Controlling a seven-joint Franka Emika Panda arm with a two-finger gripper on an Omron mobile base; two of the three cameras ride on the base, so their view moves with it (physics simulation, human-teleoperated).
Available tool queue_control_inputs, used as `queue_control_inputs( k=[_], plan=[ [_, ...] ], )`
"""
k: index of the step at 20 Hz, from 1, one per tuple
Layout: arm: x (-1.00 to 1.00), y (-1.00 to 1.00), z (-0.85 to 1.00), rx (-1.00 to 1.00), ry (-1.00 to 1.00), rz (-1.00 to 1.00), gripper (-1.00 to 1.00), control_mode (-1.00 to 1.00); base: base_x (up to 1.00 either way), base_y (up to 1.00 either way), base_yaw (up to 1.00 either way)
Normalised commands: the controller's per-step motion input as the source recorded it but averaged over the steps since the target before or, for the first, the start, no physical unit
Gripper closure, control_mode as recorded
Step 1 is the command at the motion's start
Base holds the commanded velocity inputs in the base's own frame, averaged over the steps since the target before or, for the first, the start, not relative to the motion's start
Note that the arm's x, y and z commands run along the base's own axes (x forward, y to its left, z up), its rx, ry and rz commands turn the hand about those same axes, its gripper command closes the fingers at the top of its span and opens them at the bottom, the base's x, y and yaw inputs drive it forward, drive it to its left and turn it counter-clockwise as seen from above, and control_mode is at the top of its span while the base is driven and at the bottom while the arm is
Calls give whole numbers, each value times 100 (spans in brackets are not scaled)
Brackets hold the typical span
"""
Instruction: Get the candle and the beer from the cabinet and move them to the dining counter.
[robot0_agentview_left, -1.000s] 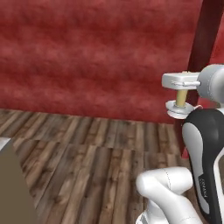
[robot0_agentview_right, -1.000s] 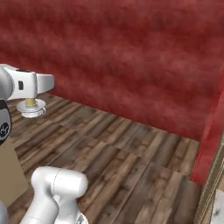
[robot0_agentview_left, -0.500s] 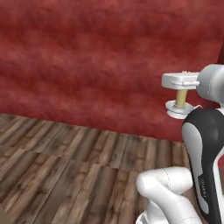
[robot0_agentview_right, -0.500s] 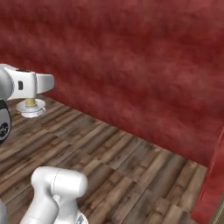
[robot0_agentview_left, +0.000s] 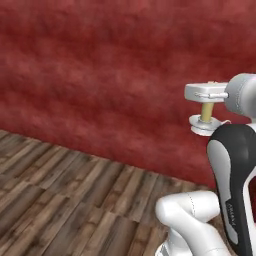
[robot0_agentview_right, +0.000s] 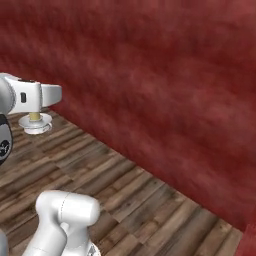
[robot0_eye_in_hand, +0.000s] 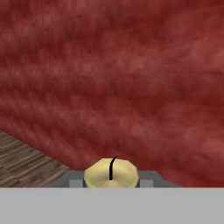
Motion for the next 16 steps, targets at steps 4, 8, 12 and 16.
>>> queue_control_inputs(
  k=[4, 8, 12, 16],
  plan=[
    [0, 0, 0, 0, 0, 0, 100, 100, 100, -14, 57],
    [0, 0, 0, 0, 0, 0, 100, 100, 91, -15, 73],
    [0, 0, 0, 0, 0, 0, 100, 100, 72, -15, 80],
    [0, 0, 0, 0, 0, 0, 100, 100, 60, -13, 84]
  ],
)
